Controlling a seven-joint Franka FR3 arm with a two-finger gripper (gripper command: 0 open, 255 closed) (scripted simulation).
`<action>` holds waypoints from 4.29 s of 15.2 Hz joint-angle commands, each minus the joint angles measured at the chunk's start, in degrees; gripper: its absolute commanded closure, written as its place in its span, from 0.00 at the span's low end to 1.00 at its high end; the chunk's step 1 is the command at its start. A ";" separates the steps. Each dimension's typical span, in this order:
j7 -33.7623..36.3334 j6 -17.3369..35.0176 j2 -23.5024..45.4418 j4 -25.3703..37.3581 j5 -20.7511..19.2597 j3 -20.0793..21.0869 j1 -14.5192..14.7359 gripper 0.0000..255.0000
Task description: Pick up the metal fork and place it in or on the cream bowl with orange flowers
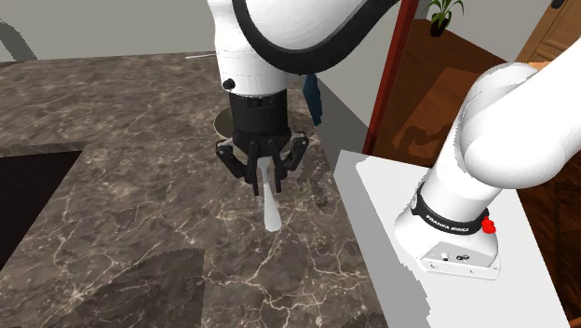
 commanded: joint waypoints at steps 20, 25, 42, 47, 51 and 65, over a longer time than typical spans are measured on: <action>-1.21 -13.77 -1.65 11.32 -6.05 -6.61 -3.08 1.00; -6.30 -11.83 4.98 14.75 -10.18 -9.86 -7.20 1.00; -12.40 -1.43 18.12 16.15 -14.94 -12.63 -11.71 1.00; -12.40 -1.43 18.12 16.15 -14.94 -12.63 -11.71 1.00; -12.40 -1.44 18.12 16.16 -14.94 -12.63 -11.71 0.00; -12.36 -9.06 16.16 21.77 -15.57 -13.76 -12.24 0.00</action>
